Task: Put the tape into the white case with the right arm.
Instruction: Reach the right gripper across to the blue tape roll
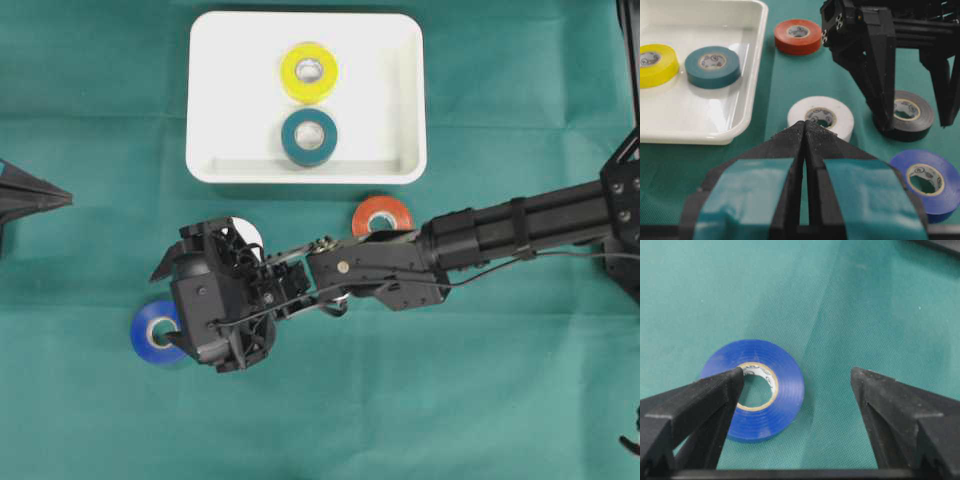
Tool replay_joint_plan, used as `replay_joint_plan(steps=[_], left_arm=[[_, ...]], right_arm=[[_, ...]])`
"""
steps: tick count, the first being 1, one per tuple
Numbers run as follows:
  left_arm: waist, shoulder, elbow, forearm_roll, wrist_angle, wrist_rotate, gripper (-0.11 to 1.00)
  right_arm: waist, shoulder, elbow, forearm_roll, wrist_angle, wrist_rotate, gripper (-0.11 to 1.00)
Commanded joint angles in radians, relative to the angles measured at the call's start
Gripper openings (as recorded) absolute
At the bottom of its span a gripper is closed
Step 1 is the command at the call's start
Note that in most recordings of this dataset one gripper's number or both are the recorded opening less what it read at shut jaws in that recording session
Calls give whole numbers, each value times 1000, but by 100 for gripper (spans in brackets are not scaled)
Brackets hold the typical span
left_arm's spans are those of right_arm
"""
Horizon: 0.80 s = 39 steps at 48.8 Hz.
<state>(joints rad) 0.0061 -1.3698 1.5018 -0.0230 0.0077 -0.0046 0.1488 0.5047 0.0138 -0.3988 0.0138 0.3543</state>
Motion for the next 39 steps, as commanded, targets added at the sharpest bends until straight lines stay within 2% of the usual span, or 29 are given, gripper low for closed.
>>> replay_joint_plan(steps=[1,21,39], left_arm=[[2,8,-14,0,-6,2,0],[3,6,-12,0,-5,2,0],[6,6,-12,0,-6,2,0]], right_arm=[[2,-8,-46,0,29,2,66],[20,74,-207,11,290,2,66],[25,140,-255,87,296,2,66]])
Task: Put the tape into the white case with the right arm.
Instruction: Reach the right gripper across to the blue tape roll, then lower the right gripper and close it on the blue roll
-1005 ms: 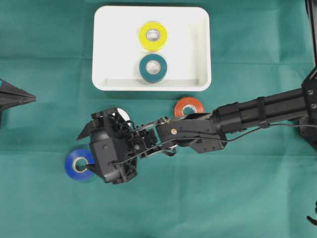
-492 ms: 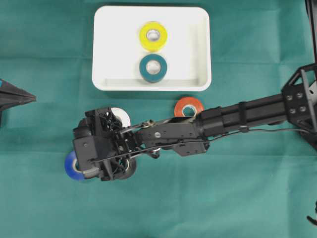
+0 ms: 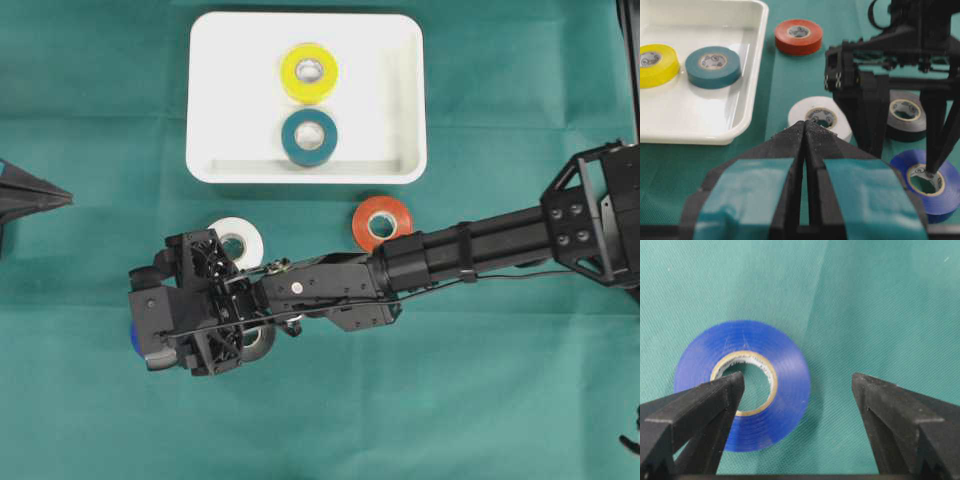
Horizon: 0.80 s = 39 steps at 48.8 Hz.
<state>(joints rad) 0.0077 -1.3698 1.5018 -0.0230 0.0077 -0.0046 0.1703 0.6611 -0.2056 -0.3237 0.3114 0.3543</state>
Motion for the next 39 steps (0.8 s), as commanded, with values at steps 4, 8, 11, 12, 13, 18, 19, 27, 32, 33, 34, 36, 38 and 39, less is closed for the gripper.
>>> replay_joint_plan(steps=[4,8,11,12,13,18,19,27,32,33,34,36,38,39], left_arm=[[6,6,-12,0,-6,2,0],[6,6,-12,0,-6,2,0],[6,6,-12,0,-6,2,0],[6,6,-12,0,-6,2,0],[6,6,-12,0,-6,2,0],[6,8,-12,0,-6,2,0],[6,6,-12,-2,-5,2,0],[6,6,-12,0,-6,2,0],[6,6,-12,-2,-6,2,0],[6,8,-12,0,-6,2,0],[6,6,-12,0,-6,2,0],[6,6,-11,0,-6,2,0],[6,8,-12,0,-6,2,0],[6,6,-12,-2,-6,2,0]], right_arm=[[3,-8,-43,15,-2,2,66],[3,0,-52,15,-2,2,66],[2,6,-57,15,-2,2,66],[0,8,-58,15,-2,2,66],[0,9,-60,15,-2,2,66],[-5,18,-61,15,-2,3,65],[-6,20,-61,15,-3,3,65],[-14,28,-63,15,-20,14,49],[-20,31,-63,14,-37,28,21],[-21,31,-63,12,-37,29,16],[-21,31,-63,11,-37,31,12],[-21,32,-63,11,-35,31,5],[-21,32,-61,11,-35,32,2],[-21,32,-63,11,-35,32,2]])
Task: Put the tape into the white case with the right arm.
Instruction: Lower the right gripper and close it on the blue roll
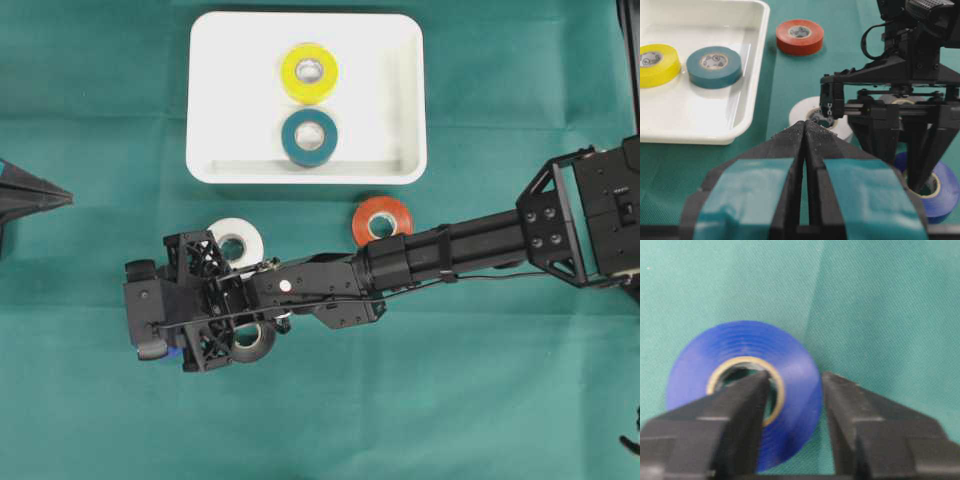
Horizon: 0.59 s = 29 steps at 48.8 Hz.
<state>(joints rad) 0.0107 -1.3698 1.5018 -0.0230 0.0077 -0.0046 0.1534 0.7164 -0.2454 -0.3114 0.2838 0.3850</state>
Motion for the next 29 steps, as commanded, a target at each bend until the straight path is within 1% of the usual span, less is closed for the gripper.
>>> replay_joint_plan(steps=[1,18,24,29], left_arm=[[3,8,-12,0,-6,2,0],[3,6,-12,-2,-6,2,0],[3,8,-11,0,-6,2,0],[3,6,-12,0,-6,2,0]], right_arm=[[-5,-21,-23,-3,-8,2,2],[-5,-26,-20,-3,21,8,2],[-2,-51,-18,-3,43,8,2],[3,-80,-14,-15,54,6,2]])
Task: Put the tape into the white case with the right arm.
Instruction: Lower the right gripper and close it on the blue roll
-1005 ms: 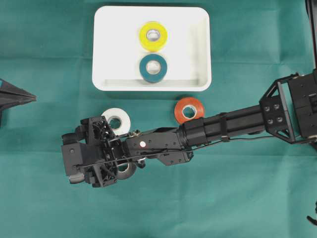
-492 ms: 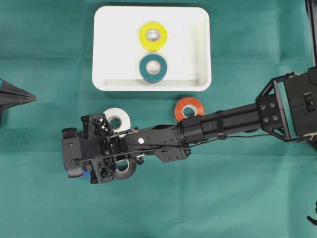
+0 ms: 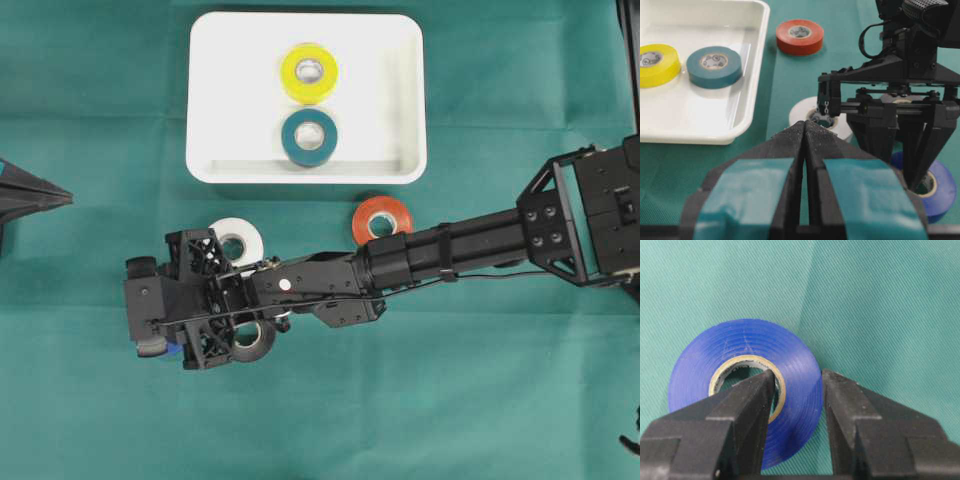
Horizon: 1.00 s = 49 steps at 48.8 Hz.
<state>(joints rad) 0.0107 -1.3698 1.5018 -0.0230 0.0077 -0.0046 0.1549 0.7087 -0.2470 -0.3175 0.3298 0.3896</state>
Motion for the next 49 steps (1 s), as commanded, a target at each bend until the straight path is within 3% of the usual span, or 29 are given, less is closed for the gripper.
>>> replay_joint_plan(steps=[1,17,33,49], left_arm=[[3,6,-11,0,-6,2,0],[3,6,-12,0,-6,0,0],[3,6,-12,0,-6,0,0],[3,6,-11,-2,-6,0,0]], right_arm=[[3,-78,-11,-12,9,2,2],[6,-153,2,-51,28,5,1],[2,-155,2,-51,12,6,1],[-72,-181,2,-84,-2,5,1]])
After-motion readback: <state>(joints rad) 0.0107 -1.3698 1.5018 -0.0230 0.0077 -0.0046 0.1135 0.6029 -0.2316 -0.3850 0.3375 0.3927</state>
